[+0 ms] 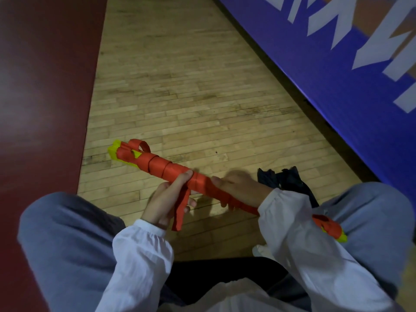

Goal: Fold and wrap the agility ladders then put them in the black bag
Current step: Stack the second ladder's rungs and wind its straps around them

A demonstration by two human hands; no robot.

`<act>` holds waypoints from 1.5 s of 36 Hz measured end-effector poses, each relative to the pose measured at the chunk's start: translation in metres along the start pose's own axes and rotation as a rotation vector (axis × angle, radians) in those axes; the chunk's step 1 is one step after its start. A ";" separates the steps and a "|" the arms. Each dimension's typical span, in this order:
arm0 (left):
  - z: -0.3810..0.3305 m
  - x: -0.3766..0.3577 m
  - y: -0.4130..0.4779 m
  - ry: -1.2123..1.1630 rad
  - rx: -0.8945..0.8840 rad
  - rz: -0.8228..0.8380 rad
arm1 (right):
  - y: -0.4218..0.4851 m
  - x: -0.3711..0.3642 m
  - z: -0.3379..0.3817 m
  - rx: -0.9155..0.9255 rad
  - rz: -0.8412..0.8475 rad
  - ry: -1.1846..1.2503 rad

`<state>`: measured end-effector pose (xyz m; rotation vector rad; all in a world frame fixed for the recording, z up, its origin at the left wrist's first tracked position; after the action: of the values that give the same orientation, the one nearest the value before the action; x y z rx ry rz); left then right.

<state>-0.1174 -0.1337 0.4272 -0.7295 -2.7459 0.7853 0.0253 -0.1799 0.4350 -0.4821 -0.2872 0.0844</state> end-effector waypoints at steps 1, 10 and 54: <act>-0.001 -0.001 0.000 0.003 0.002 0.004 | 0.000 0.001 0.002 0.003 -0.011 -0.006; 0.004 -0.006 0.004 -0.018 0.066 0.101 | 0.002 -0.001 0.001 0.066 -0.083 -0.068; 0.016 -0.031 0.000 -0.412 0.229 0.255 | -0.005 0.023 0.004 0.140 -0.349 -0.168</act>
<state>-0.0960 -0.1560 0.4125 -0.9729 -2.8661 1.4206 0.0458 -0.1798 0.4464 -0.2804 -0.5229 -0.1949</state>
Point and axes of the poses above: each hand's wrist, its own y-axis towards the middle knuckle, its own x-axis out of the back of the hand, z = x × y, the point moved 9 cm from there along y, towards the middle knuckle, and after that the axes turned 14 degrees about y, right-handed, at the moved point
